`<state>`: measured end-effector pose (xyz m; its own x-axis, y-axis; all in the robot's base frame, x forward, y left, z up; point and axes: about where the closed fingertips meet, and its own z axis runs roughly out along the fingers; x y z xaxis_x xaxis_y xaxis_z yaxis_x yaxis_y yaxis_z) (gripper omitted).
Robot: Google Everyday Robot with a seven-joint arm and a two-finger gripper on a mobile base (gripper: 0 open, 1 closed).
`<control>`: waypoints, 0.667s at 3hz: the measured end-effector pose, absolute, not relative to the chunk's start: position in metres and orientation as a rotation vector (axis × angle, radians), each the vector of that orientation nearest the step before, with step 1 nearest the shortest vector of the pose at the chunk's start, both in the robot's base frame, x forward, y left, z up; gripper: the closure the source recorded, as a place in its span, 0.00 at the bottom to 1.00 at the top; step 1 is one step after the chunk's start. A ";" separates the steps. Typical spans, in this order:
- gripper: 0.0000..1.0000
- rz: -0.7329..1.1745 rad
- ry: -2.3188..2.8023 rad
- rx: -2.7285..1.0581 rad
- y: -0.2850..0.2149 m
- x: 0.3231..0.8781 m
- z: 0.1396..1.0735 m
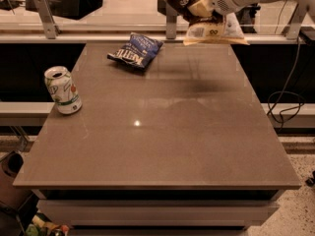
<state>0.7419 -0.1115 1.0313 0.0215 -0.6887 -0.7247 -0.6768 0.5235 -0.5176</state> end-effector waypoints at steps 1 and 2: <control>1.00 -0.029 1.670 -1.135 -0.086 0.760 1.015; 1.00 -0.034 1.721 -1.110 -0.065 0.774 0.982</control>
Offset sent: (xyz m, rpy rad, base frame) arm 0.0491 0.0671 -0.0876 0.0131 0.0591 -0.1173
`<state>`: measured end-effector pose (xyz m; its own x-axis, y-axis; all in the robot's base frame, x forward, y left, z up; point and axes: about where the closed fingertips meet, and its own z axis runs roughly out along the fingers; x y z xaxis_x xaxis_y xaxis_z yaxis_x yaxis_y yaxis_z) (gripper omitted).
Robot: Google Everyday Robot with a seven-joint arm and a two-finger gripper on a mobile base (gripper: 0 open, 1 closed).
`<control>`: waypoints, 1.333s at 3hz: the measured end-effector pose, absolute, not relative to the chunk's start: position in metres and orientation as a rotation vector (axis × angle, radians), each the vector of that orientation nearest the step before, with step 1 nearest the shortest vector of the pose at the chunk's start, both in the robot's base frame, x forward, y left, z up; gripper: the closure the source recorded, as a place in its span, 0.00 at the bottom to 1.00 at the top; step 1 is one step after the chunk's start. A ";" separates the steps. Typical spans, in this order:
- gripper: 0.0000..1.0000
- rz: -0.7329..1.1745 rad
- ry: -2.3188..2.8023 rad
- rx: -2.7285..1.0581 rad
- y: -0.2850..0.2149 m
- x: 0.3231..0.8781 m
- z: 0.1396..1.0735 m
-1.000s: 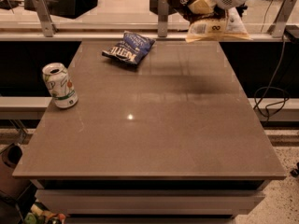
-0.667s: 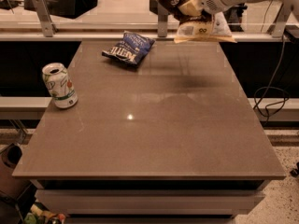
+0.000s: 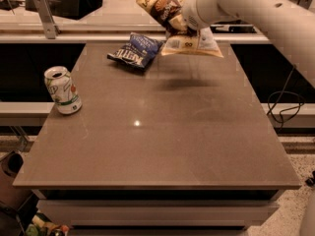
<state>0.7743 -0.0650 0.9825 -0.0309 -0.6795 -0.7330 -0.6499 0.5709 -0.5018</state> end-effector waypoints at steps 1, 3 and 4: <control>1.00 -0.051 1.787 -1.095 -0.054 0.786 0.951; 1.00 -0.175 1.910 -0.988 -0.078 0.792 0.912; 1.00 -0.234 1.981 -0.888 -0.114 0.788 0.898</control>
Offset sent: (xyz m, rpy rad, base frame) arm 0.0281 0.0008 -0.0872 -0.0805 0.1229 -0.2019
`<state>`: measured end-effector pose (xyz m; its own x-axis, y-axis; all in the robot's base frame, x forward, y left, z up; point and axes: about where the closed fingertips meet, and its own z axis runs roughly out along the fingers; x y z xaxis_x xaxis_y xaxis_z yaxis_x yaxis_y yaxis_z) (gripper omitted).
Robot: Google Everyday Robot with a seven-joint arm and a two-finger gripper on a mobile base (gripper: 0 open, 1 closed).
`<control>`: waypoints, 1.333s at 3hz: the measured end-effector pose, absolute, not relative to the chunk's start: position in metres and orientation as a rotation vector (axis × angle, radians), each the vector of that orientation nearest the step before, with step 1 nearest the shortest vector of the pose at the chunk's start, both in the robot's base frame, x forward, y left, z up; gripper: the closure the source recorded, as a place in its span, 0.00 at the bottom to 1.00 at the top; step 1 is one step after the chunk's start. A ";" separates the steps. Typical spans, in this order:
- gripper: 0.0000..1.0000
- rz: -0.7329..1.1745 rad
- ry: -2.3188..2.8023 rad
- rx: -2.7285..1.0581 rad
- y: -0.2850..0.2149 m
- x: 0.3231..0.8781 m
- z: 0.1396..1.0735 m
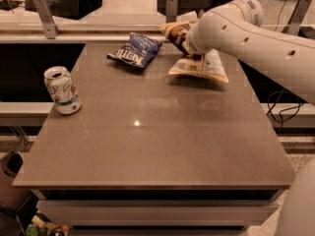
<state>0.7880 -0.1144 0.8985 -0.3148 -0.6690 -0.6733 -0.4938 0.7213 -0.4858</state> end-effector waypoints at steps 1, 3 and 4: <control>0.81 -0.224 1.991 -0.870 -0.114 0.788 0.897; 0.35 -0.224 1.992 -0.871 -0.114 0.788 0.896; 0.13 -0.223 1.992 -0.873 -0.112 0.788 0.895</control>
Offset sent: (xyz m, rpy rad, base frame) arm 0.0002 -0.0004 -0.0014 0.0153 0.0052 -0.0138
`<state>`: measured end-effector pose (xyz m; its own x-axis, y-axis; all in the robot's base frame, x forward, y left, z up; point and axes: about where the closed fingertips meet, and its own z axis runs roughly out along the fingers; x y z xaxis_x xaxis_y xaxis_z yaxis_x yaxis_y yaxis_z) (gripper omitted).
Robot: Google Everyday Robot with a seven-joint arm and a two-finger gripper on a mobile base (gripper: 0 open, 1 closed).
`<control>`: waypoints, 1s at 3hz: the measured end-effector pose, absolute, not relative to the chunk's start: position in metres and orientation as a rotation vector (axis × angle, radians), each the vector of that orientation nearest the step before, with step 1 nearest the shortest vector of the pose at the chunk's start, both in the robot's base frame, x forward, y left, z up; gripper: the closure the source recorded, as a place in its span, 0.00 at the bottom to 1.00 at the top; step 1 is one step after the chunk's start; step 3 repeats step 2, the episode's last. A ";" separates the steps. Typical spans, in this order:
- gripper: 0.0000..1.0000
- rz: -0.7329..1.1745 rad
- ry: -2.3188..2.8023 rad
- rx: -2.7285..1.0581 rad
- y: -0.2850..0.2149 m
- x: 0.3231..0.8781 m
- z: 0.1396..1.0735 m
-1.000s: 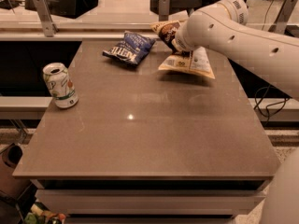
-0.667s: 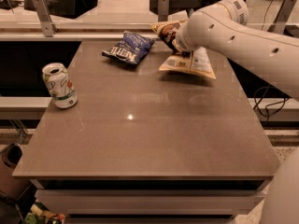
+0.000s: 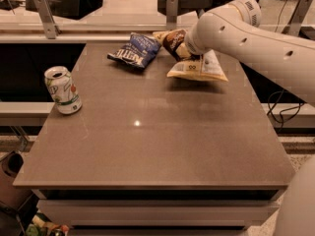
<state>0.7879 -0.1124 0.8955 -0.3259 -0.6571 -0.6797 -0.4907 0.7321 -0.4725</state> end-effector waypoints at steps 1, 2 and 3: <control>0.00 -0.222 1.992 -0.875 -0.112 0.788 0.895; 0.00 -0.222 1.992 -0.875 -0.112 0.788 0.895; 0.00 -0.222 1.992 -0.875 -0.112 0.788 0.895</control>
Offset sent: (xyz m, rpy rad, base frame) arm 0.0000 0.0007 -0.0005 -0.0002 0.0007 0.0010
